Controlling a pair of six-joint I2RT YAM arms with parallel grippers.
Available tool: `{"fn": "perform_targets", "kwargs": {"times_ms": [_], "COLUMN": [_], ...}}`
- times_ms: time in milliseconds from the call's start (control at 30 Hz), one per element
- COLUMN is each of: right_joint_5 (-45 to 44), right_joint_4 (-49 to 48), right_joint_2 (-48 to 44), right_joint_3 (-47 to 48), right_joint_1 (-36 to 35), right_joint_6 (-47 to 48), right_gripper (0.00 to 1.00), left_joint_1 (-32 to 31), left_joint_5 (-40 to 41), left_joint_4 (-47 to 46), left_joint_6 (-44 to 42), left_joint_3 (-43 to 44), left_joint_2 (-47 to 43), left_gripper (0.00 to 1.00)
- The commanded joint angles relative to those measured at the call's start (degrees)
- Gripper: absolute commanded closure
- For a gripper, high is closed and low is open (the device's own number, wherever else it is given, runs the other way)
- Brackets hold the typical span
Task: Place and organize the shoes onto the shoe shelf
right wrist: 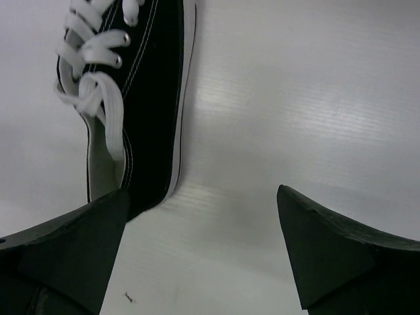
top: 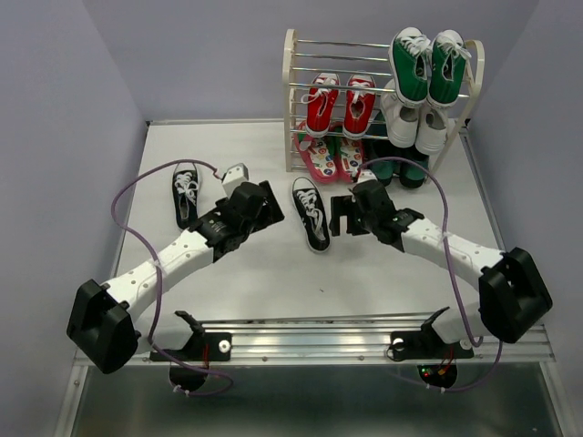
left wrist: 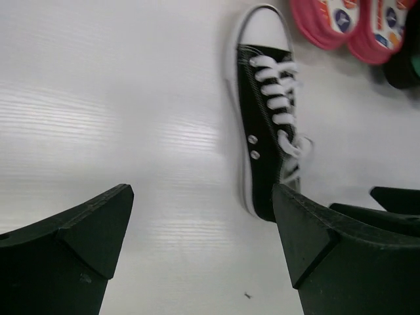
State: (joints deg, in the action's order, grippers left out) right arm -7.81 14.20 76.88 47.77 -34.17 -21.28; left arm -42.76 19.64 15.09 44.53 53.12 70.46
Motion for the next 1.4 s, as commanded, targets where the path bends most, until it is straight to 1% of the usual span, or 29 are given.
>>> {"fn": "perform_targets", "kwargs": {"times_ms": [0,67,100,133,233,300,367,433,500,567,600,633,733,800,900,933,1033,1100,1233,1300,1367], "right_joint_5": [-7.0,-9.8,-12.4,-13.5,-14.0,-14.3,-11.9,-6.6,-3.8,-0.9,0.7,4.3,10.9,9.7,8.1,5.6,2.0,0.9,-4.9,-6.4,-7.3], "right_joint_4": [-5.6,-7.6,-8.9,-9.6,-10.9,-11.3,-10.4,-9.9,-9.4,-8.8,-8.4,-7.1,-2.4,1.2,1.7,1.5,1.2,1.0,0.0,-0.8,-3.2], "right_joint_2": [6.8,10.5,14.4,16.3,23.0,25.8,27.1,25.8,22.1,18.8,15.1,13.0,6.3,4.1,3.1,3.3,5.1,8.1,12.8,14.2,14.6], "right_joint_3": [9.2,14.0,15.6,17.2,23.7,27.6,29.0,27.3,25.0,20.4,18.6,15.5,12.4,10.8,8.1,7.7,7.7,8.6,10.1,10.2,9.5], "right_joint_1": [-0.4,-0.4,-0.4,-0.4,-0.4,-0.4,-0.4,-0.4,-0.4,-0.4,-0.4,-1.2,-4.5,-7.4,-8.6,-8.6,-9.9,-10.6,-11.3,-11.3,-11.3], "right_joint_6": [-0.3,0.4,0.4,0.2,1.2,1.9,2.8,4.0,4.2,5.0,5.6,6.9,10.3,9.2,7.1,5.9,5.2,5.2,3.4,3.2,3.1], "right_gripper": [0.0,0.0,0.0,0.0,0.0,0.0,0.0,0.0,0.0,0.0,0.0,0.0,0.0,0.0,0.0,0.0,0.0,0.0,0.0,0.05,0.12], "left_joint_1": [3.9,4.7,4.8,5.2,5.8,6.5,6.7,7.3,7.8,8.3,8.5,9.0,10.2,10.9,12.2,12.4,13.5,13.9,14.4,14.5,14.6], "left_joint_5": [2.4,3.1,3.2,3.3,3.6,2.9,2.3,2.6,2.4,2.3,2.3,2.3,2.8,2.6,2.8,3.0,2.9,2.8,2.6,2.3,2.2], "left_joint_4": [1.8,1.7,1.8,1.9,1.2,0.4,0.1,0.6,0.5,-0.1,-0.2,-0.2,-0.2,-0.2,-0.1,-0.2,-0.2,-0.2,-0.4,-0.8,-1.1], "left_joint_6": [-0.2,-0.8,-0.9,-1.1,-1.1,-1.6,-1.6,-1.5,-1.7,-2.1,-2.4,-2.9,-3.6,-3.9,-4.1,-4.1,-4.2,-4.4,-4.3,-4.4,-4.5], "left_joint_3": [-3.5,-4.2,-4.3,-4.8,-6.2,-6.9,-7.2,-7.4,-8.0,-8.5,-8.6,-8.4,-8.2,-8.1,-8.1,-8.1,-8.4,-8.5,-8.7,-9.0,-9.4], "left_joint_2": [-2.8,-3.7,-3.9,-4.5,-5.3,-5.9,-5.8,-5.9,-6.3,-6.5,-6.5,-6.4,-6.2,-6.1,-6.5,-6.6,-7.1,-7.4,-8.1,-8.4,-8.7], "left_gripper": [0.01,0.01,0.01,0.01,0.01,0.01,0.01,0.01,0.01,0.01,0.01,0.01,0.01,0.01,0.01,0.01,0.01,0.01,0.01,0.01,0.01]}}
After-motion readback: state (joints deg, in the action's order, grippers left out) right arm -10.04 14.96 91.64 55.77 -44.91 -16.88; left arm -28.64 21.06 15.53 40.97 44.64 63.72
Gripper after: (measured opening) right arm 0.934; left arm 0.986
